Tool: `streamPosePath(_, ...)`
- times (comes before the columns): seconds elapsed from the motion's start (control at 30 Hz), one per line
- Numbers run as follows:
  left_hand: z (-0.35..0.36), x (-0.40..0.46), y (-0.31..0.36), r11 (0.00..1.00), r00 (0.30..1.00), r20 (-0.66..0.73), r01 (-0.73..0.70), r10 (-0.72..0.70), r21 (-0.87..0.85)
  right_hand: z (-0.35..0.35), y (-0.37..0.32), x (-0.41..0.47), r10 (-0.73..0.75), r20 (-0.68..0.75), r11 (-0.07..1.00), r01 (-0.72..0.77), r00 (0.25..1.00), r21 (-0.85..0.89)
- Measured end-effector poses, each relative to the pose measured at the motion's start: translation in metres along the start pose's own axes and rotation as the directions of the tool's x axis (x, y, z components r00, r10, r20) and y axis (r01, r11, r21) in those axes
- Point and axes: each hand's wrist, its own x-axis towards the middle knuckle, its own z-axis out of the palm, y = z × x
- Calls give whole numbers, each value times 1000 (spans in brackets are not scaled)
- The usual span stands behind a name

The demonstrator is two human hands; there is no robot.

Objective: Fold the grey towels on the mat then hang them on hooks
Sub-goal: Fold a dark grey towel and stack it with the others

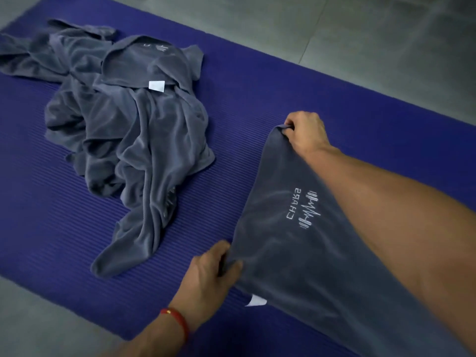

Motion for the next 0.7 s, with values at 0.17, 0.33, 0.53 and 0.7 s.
streamPosePath(0.17,-24,-5,-10,948,987,3,158,-163,-278,-1,7,20,3,-85,993,7,996,114)
streamPosePath(0.33,-45,-11,-29,953,974,-67,197,-218,-231,9,-9,33,2,-153,966,38,988,257)
streamPosePath(0.53,-30,-5,-33,971,948,-224,237,-227,19,29,-8,7,-109,162,956,59,981,287)
streamPosePath(0.7,-23,-5,-30,931,947,-290,223,-136,290,14,11,-66,-235,157,972,230,959,49)
